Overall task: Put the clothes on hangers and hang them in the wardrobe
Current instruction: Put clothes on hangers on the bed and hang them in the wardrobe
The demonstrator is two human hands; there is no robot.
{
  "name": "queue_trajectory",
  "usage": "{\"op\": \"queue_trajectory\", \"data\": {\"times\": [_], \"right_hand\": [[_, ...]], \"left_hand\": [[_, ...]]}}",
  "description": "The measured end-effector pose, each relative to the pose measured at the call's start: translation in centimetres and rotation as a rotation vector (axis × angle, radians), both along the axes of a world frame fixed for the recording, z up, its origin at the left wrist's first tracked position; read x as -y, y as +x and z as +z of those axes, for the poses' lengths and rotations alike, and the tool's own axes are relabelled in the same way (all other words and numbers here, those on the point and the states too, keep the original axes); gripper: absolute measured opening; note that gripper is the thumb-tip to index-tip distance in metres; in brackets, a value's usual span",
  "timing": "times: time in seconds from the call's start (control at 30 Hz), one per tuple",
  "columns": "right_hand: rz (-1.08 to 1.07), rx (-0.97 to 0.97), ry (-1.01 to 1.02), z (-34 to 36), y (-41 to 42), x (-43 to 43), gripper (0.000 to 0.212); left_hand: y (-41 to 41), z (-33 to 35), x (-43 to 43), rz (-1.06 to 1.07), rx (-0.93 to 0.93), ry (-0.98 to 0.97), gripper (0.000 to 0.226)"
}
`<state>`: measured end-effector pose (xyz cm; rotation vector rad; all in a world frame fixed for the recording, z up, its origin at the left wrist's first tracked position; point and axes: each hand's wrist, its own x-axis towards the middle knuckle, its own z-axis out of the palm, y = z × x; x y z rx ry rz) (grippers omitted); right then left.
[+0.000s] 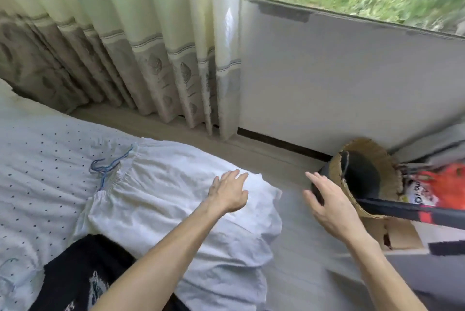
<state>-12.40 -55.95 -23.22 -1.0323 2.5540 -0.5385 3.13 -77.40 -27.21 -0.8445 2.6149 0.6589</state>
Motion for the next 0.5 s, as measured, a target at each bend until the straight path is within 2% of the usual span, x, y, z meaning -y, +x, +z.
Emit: {"op": "queue_trajectory", "data": {"times": [0.1,0.2,0.33,0.5], "right_hand": [[-0.173,-0.088,-0.135,3.7,-2.0,-9.7,0.048],[-0.339,-0.189,-0.172,6.8,-2.5,-20.1,0.045],[-0.582,-0.339,-0.142,9.9,-1.9,-34.0,0.041],[-0.889,-0.501,-0.112,13.0,0.1,-49.1,0.038]], "left_hand": [[-6.2,4.2,-6.3,-0.160,-0.119,-0.071,0.058],[-12.1,8.1,-14.4,-0.373,-0.235,-0.126,0.057],[-18.4,13.9,-27.8,-0.672,-0.424,-0.123,0.050],[-22.4,19.1,-44.5,-0.996,-0.607,-0.058,0.045]]}}
